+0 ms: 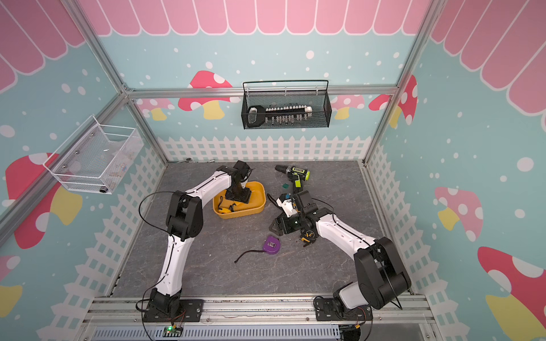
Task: Take the tape measure out of the storage box
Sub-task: Pick up the tape measure from the storage box, then place the tape measure at the center of the board.
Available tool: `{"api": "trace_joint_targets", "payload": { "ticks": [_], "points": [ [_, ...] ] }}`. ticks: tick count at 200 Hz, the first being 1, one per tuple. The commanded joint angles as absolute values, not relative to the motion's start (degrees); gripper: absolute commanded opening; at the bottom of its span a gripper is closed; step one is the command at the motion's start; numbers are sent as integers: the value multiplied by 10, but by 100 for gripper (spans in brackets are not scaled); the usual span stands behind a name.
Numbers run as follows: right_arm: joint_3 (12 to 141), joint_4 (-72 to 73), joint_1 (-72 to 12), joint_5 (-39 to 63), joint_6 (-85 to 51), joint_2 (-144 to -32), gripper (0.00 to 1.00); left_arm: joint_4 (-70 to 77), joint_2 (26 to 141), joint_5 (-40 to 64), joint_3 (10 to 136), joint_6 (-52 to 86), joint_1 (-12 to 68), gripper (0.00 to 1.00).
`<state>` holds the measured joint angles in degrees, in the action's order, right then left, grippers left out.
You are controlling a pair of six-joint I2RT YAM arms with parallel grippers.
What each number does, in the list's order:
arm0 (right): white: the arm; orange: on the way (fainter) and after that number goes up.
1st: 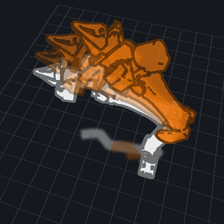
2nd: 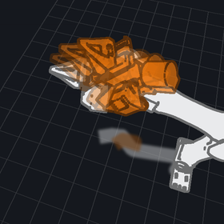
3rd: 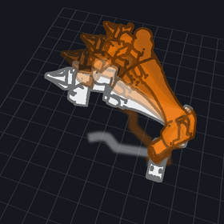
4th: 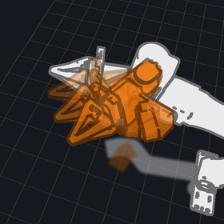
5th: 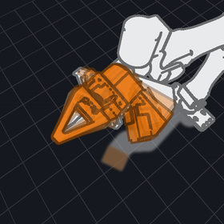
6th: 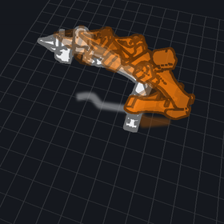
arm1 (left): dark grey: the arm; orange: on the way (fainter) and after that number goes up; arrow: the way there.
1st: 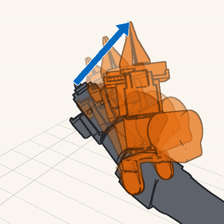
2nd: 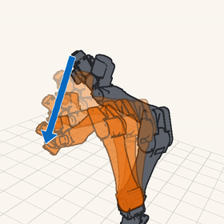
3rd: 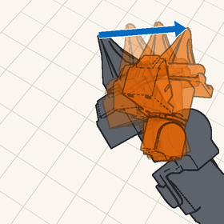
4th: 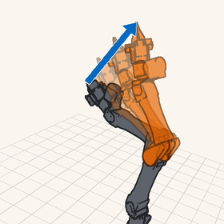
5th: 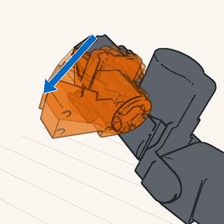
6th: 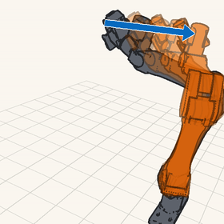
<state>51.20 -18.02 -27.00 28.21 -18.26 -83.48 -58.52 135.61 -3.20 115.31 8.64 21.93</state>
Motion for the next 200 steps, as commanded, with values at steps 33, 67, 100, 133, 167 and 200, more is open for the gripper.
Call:
{"api": "trace_joint_targets", "payload": {
  "ticks": [33, 67, 100, 133, 167, 200],
  "points": [
    [505, -132, -269, 312, -199, -844, 86, -567, 1241, -5, 1113, 145, 218, 62],
    [497, 24, -269, 368, -276, -863, 85, -566, 1188, 75, 1099, 222, 201, 61],
    [498, 196, -271, 389, -366, -901, 86, -552, 1148, 161, 1071, 271, 200, 60],
    [509, 348, -281, 388, -433, -950, 85, -511, 1113, 237, 1021, 318, 206, 59],
    [523, 405, -299, 347, -448, -989, 82, -472, 1085, 282, 985, 363, 217, 60],
    [541, 420, -312, 331, -449, -1017, 78, -446, 1065, 291, 960, 387, 232, 59]
  ]
}}
